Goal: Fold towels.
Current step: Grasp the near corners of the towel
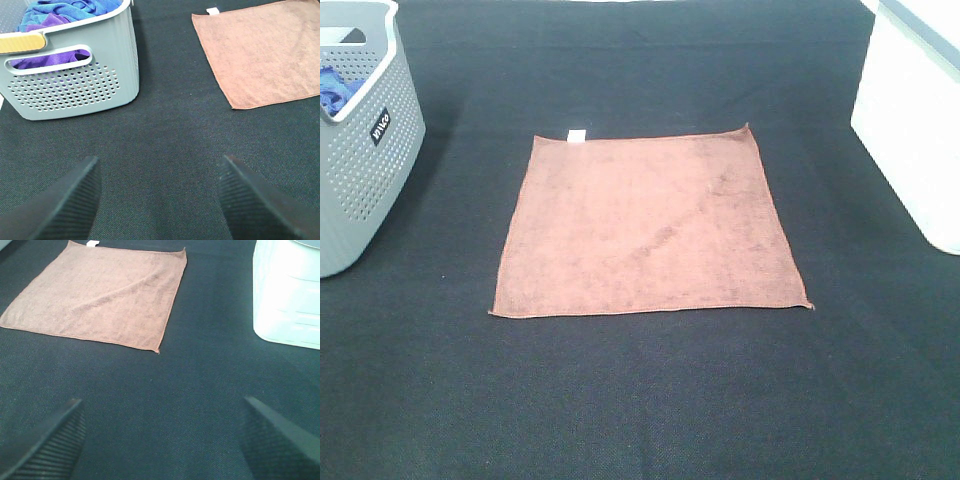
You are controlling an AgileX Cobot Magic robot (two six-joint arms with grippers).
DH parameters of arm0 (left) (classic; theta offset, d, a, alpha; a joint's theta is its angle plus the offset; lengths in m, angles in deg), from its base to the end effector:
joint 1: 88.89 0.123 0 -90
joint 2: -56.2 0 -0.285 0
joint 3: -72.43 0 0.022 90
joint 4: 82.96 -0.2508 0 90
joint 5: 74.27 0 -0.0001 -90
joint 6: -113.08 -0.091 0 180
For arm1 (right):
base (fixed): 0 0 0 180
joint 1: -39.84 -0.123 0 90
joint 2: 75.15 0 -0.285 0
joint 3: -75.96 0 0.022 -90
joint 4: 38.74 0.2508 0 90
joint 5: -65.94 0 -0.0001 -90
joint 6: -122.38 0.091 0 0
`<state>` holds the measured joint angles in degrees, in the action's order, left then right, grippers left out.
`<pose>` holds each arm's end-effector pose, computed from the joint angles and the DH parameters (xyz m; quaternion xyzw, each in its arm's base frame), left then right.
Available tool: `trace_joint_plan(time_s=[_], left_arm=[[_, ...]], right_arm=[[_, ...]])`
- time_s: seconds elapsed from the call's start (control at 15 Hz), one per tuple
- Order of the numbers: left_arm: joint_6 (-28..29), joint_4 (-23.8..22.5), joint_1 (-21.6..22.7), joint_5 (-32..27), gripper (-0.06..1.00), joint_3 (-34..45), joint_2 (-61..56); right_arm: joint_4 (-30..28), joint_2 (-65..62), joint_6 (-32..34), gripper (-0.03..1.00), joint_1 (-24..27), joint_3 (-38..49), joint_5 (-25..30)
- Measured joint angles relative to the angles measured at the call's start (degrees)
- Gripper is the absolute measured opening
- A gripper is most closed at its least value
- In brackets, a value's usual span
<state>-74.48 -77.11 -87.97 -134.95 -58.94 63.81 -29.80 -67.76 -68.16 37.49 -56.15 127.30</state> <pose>-0.0052 -0.0082 0.2775 0.0513 0.8496 -0.0122 0.5248 -0.0088 0.0121 0.2805 -0.0993 0.8426 0.0402 0.5278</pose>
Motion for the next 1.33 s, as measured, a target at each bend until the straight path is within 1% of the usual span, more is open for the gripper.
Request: trace_joint_plan(time_s=[1.33], left_arm=[[0.0,0.0,0.0,0.0,0.64,0.0,0.0]], right_arm=[[0.0,0.0,0.0,0.78,0.0,0.0,0.0]])
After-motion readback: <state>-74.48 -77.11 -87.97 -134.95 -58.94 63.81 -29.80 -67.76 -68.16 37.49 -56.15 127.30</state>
